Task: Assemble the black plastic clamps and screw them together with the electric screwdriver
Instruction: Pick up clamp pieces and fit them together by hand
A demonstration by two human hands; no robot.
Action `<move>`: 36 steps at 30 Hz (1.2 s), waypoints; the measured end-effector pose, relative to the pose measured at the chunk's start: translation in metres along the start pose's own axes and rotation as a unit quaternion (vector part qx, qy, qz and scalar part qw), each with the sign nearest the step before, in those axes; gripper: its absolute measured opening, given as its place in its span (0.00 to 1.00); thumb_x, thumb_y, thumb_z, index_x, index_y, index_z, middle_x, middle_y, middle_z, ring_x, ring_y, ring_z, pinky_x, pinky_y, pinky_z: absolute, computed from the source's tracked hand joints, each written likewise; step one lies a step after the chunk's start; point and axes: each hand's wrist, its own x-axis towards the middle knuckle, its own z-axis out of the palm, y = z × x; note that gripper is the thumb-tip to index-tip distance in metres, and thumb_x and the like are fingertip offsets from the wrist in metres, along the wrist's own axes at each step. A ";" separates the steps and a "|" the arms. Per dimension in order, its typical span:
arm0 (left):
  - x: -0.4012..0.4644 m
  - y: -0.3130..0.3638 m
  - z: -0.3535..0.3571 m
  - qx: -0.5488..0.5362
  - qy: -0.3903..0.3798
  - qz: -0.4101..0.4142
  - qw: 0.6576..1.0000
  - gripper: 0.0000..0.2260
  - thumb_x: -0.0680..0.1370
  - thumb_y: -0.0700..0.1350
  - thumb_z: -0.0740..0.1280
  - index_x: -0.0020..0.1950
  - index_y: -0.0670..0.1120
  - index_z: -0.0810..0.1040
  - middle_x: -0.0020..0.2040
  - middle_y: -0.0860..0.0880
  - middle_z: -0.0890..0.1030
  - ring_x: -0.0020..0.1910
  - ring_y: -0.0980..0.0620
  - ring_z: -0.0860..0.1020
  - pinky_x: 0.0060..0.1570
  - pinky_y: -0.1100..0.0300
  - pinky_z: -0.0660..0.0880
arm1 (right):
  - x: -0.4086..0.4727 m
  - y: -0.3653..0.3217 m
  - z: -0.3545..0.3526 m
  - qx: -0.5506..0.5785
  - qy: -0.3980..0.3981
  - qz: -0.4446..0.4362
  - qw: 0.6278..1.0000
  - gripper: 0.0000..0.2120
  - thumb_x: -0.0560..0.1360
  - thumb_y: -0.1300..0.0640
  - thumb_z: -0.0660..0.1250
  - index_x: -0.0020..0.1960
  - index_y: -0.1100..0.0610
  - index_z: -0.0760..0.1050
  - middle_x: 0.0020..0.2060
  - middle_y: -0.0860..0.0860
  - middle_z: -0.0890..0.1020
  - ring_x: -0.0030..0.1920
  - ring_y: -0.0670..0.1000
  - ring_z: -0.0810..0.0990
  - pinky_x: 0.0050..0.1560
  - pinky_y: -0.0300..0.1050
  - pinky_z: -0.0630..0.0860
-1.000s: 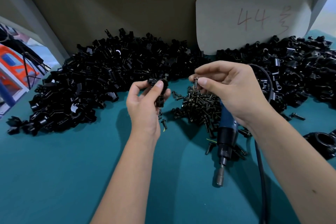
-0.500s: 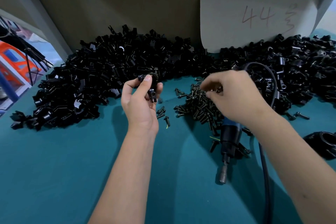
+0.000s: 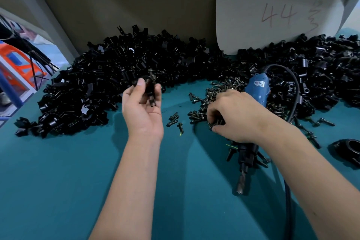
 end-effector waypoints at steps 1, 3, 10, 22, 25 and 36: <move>0.001 0.003 -0.001 -0.028 0.007 0.000 1.000 0.06 0.80 0.36 0.71 0.46 0.41 0.75 0.47 0.41 0.82 0.40 0.46 0.83 0.43 0.60 0.81 | 0.000 -0.002 0.000 -0.007 -0.005 -0.002 1.000 0.04 0.74 0.50 0.73 0.44 0.44 0.78 0.45 0.41 0.77 0.55 0.50 0.74 0.58 0.48 0.71; 0.002 0.006 -0.003 -0.054 0.016 -0.003 0.998 0.06 0.79 0.36 0.71 0.46 0.41 0.76 0.49 0.41 0.81 0.40 0.46 0.83 0.43 0.60 0.81 | 0.000 -0.005 0.000 -0.011 -0.022 -0.001 1.000 0.05 0.73 0.48 0.72 0.41 0.45 0.78 0.41 0.41 0.79 0.51 0.49 0.76 0.56 0.48 0.70; -0.009 -0.015 0.006 0.107 -0.040 -0.029 0.993 0.09 0.79 0.39 0.71 0.42 0.46 0.74 0.37 0.48 0.83 0.37 0.48 0.84 0.42 0.62 0.81 | 0.001 0.006 -0.002 0.130 -0.004 0.019 0.991 0.07 0.77 0.52 0.75 0.41 0.49 0.81 0.37 0.44 0.83 0.41 0.47 0.81 0.48 0.48 0.80; -0.023 -0.030 0.011 0.192 -0.204 -0.123 0.952 0.06 0.75 0.38 0.73 0.44 0.47 0.78 0.45 0.45 0.86 0.42 0.47 0.85 0.47 0.60 0.83 | 0.003 0.033 -0.010 0.533 0.305 0.066 0.786 0.08 0.80 0.64 0.70 0.50 0.53 0.83 0.40 0.49 0.88 0.39 0.44 0.84 0.42 0.33 0.77; -0.025 -0.031 0.011 0.183 -0.245 -0.133 0.943 0.08 0.75 0.36 0.73 0.44 0.47 0.77 0.47 0.42 0.85 0.43 0.45 0.84 0.45 0.60 0.82 | 0.003 0.032 -0.012 0.587 0.304 0.062 0.748 0.06 0.78 0.63 0.74 0.48 0.52 0.84 0.42 0.50 0.89 0.42 0.44 0.85 0.43 0.34 0.77; -0.029 -0.038 0.010 0.215 -0.308 -0.127 0.918 0.10 0.77 0.32 0.71 0.48 0.44 0.72 0.41 0.47 0.82 0.42 0.51 0.83 0.57 0.50 0.82 | 0.007 0.020 0.000 0.525 0.264 -0.020 0.809 0.07 0.72 0.61 0.81 0.45 0.50 0.87 0.39 0.47 0.88 0.41 0.43 0.85 0.44 0.35 0.78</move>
